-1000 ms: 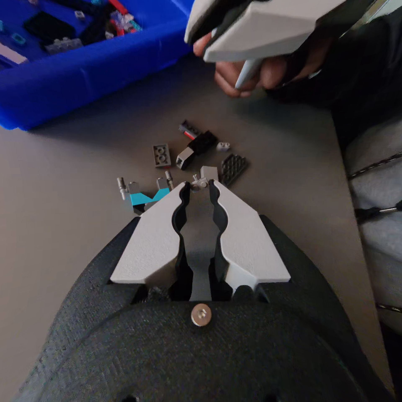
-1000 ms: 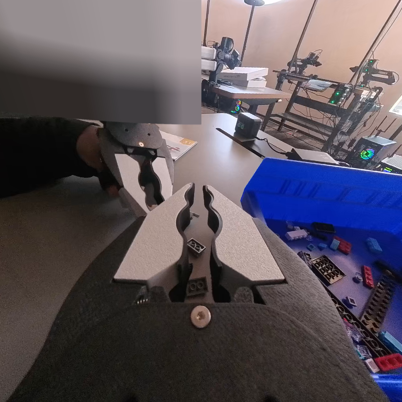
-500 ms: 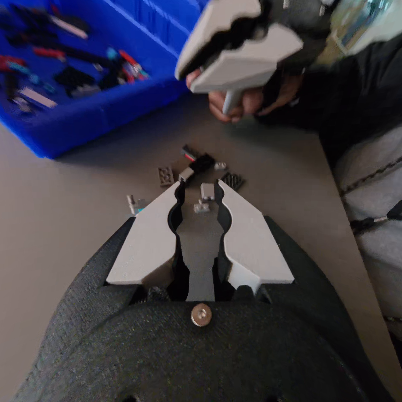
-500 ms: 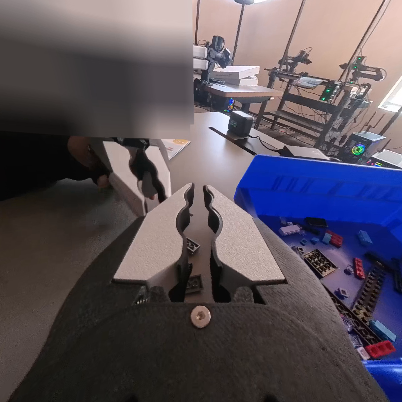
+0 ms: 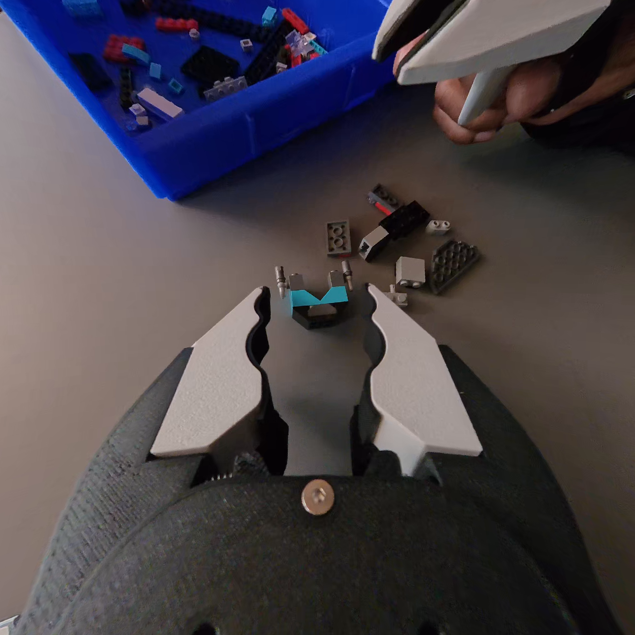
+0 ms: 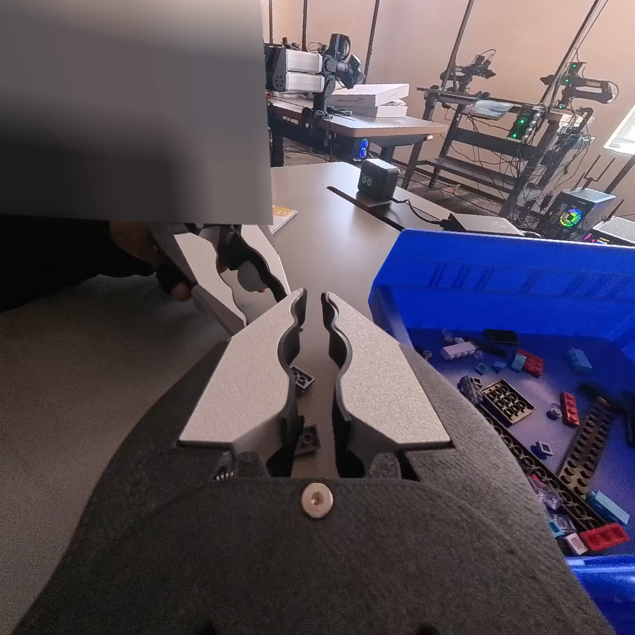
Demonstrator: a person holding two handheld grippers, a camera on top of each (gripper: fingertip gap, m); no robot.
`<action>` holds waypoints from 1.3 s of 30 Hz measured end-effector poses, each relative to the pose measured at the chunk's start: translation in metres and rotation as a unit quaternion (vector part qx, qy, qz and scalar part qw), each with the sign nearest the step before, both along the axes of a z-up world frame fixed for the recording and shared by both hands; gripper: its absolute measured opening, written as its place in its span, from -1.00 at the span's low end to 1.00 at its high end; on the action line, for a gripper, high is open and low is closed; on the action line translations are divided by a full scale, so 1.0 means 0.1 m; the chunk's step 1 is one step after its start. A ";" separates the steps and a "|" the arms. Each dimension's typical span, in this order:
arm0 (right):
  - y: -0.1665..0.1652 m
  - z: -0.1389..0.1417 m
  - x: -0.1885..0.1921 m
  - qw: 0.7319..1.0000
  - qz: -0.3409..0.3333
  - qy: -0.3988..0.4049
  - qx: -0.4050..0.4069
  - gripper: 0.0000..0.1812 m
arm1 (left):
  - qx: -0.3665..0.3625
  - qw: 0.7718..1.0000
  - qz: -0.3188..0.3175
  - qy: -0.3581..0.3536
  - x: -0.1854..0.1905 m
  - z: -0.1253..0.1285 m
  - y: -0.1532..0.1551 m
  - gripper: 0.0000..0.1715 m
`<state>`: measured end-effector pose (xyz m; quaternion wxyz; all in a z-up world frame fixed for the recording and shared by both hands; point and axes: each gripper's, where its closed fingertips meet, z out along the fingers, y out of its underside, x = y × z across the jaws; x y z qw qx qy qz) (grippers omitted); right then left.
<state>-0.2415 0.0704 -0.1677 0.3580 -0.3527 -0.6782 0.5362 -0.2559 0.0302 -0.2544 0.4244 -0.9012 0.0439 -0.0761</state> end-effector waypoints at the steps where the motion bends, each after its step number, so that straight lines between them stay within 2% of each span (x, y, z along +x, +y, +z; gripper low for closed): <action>1: 0.00 -0.01 0.00 1.000 0.001 -0.002 0.001 -0.90 | -0.003 1.000 0.001 0.002 0.00 -0.01 0.00 -0.38; 6: -0.02 -0.05 0.00 1.000 0.003 -0.009 0.003 -0.90 | -0.011 1.000 0.000 0.009 0.01 -0.04 0.00 -0.52; 11: -0.03 -0.06 0.00 1.000 0.005 -0.012 0.006 -0.90 | -0.010 1.000 0.007 -0.001 -0.01 -0.03 0.00 -0.52; 13: -0.03 -0.07 0.00 1.000 0.007 -0.012 0.011 -0.90 | 0.006 1.000 0.013 -0.027 -0.01 0.03 0.01 -0.52; 16: -0.06 -0.08 0.01 1.000 0.015 -0.013 0.015 -0.89 | 0.055 0.993 0.013 -0.106 0.02 0.23 0.03 -0.53; 19: -0.11 -0.07 0.04 0.999 0.031 -0.011 0.013 -0.86 | 0.118 0.974 -0.001 -0.195 0.08 0.49 0.05 -0.53; 23: -0.16 -0.01 0.08 0.999 0.052 0.000 -0.005 -0.81 | 0.187 0.921 -0.015 -0.341 0.13 0.83 0.03 -0.53; 27: -0.21 0.04 0.11 0.998 0.067 0.014 -0.010 -0.76 | 0.190 0.897 -0.015 -0.399 0.15 0.85 0.05 -0.53; 30: -0.23 0.06 0.13 0.997 0.070 0.028 0.001 -0.75 | 0.177 0.903 -0.011 -0.391 0.17 0.79 0.08 -0.53; 35: -0.24 0.05 0.13 0.997 0.071 0.029 0.004 -0.75 | 0.164 0.938 -0.008 -0.305 0.19 0.68 0.11 -0.53; 39: -0.23 0.04 0.14 0.997 0.074 0.032 0.021 -0.75 | 0.176 0.954 -0.011 -0.241 0.17 0.70 0.12 -0.53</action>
